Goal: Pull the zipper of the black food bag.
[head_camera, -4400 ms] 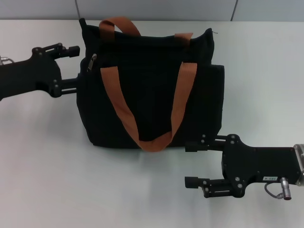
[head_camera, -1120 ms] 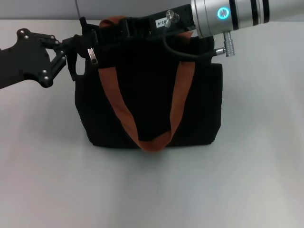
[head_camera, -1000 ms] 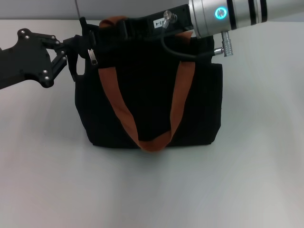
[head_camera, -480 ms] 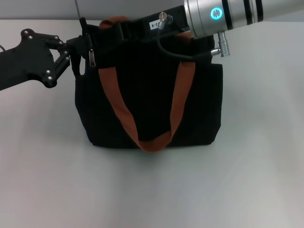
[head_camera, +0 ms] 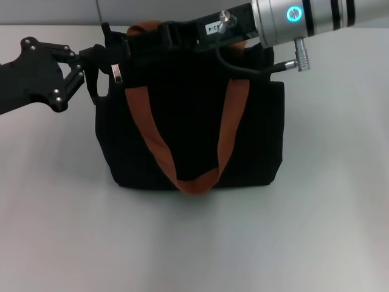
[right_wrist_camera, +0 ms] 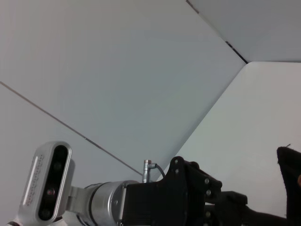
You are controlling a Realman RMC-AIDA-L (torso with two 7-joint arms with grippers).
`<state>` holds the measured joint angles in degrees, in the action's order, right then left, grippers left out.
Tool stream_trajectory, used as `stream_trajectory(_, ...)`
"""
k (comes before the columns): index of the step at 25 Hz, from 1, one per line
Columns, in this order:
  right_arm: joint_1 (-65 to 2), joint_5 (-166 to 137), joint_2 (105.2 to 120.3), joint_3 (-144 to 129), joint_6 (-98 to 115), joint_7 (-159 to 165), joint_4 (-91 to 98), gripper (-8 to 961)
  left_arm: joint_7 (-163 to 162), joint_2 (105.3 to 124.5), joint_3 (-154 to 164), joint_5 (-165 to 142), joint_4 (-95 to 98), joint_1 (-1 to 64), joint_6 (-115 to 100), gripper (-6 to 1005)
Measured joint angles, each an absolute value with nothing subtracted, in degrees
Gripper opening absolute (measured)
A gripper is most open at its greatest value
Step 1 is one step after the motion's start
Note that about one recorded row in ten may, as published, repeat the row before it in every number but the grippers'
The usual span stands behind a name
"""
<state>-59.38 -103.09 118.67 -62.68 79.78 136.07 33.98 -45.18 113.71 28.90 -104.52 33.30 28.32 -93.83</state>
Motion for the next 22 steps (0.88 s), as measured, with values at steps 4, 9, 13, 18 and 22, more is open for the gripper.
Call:
stream_trajectory(4,-59.43,-103.09,118.7,-63.06,80.23,136.32,33.99,732,-45.18,113.92,28.83,-104.46,33.31,28.35,-93.86,37)
stream_trajectory(9,-60.06,-103.09,118.91,-63.9,79.73,136.52,33.6,730,-45.18,114.32,28.96,-104.4,33.31,28.56,-93.86,38)
stream_trajectory(13,-60.22,-103.09,119.0,-64.92,78.51,136.95,33.36,728,-45.18,114.61,28.83,-104.4,33.31,28.77,-94.39,39)
stream_trajectory(18,-60.66,-103.1,119.15,-65.54,78.15,137.76,33.32,725,-45.18,114.72,28.8,-104.25,33.39,28.94,-95.35,40)
stream_trajectory(22,-60.9,-103.05,119.23,-65.57,78.48,137.79,33.32,723,-45.18,114.72,28.72,-103.67,33.5,29.04,-96.04,40)
